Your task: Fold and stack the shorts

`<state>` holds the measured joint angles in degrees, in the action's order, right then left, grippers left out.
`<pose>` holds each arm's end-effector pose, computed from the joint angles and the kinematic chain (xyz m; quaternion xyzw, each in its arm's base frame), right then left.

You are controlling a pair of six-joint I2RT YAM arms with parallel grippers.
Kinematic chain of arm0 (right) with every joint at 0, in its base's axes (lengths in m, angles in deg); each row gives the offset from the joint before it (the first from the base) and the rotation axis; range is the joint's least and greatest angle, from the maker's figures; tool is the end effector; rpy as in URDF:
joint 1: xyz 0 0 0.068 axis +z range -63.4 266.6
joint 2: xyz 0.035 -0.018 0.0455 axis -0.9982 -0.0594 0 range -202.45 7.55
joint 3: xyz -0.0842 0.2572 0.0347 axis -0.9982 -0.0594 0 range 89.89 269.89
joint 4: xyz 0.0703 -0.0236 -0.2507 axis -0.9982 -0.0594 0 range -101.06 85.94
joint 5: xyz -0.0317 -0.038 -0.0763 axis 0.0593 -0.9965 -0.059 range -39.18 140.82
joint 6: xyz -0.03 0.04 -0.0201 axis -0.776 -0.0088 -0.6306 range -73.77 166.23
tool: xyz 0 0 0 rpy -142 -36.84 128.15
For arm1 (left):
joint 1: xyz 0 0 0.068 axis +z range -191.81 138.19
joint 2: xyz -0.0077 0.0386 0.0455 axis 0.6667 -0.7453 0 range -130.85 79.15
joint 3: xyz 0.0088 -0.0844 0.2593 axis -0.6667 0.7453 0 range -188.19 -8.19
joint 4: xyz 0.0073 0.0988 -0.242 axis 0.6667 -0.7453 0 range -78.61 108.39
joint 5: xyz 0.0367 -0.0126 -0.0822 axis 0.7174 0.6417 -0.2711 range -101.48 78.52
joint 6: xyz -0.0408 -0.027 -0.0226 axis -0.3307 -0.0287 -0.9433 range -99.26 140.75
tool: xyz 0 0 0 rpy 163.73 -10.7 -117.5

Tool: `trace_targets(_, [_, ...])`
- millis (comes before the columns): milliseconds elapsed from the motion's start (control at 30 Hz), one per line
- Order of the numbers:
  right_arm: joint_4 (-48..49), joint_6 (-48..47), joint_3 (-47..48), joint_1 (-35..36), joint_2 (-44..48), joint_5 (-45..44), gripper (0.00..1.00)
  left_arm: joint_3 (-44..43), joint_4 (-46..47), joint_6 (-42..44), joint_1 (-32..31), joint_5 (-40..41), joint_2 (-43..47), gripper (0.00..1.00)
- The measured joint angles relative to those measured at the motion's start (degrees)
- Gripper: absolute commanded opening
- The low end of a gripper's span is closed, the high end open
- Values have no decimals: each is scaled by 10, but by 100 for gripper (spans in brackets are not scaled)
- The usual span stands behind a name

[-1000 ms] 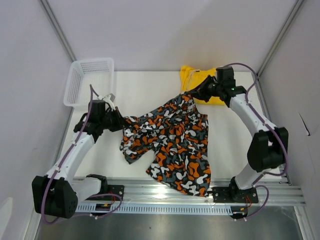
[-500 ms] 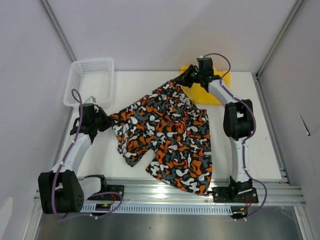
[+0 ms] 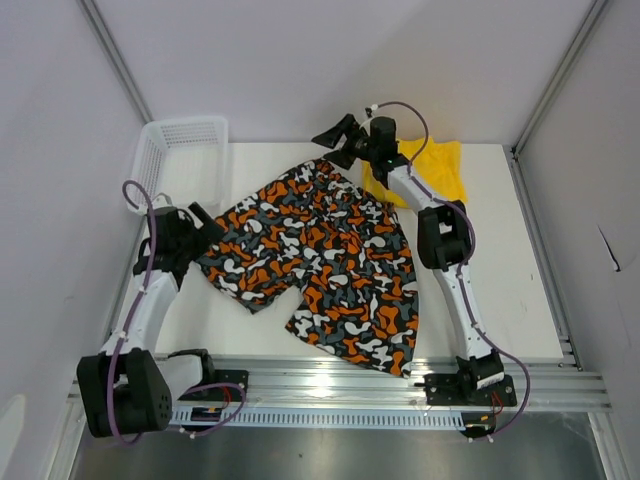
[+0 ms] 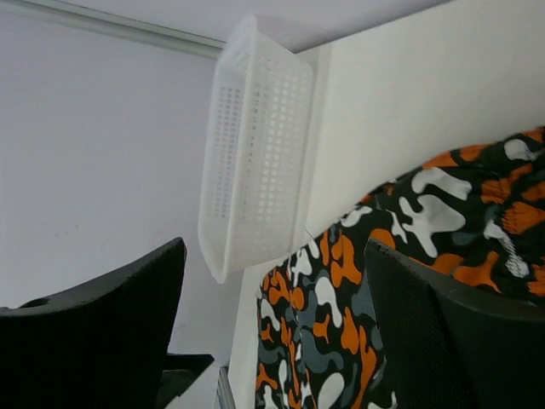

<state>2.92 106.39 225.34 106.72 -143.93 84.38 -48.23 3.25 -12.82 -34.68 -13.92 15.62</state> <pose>0.5627 0.2272 0.2133 0.0733 0.7485 0.5686 0.3335 0.2349 0.0279 0.2389 -0.3047 0.8480 -0.1177 0.4175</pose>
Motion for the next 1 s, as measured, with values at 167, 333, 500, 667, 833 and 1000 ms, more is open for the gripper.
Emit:
trace_targets(167, [-24,-49,-93,-13,47,0,82,0,1,2,-27,13,42,99])
trace_targets(333, [-128,-160,-199,-30,172,-24,76,4,12,4,-130,25,49,99])
trace_targets(500, [-168,-241,-374,-51,369,-72,73,28,52,-2,-208,22,36,99])
trace_targets(667, [-191,-284,-526,-72,499,-127,70,15,70,-5,-271,20,-26,99])
trace_targets(833, [-235,-305,-675,-75,546,-203,68,-31,54,-3,-342,27,-77,99])
trace_targets(1000, [-282,-313,-834,-40,631,-261,60,-50,40,5,-365,27,-85,99])
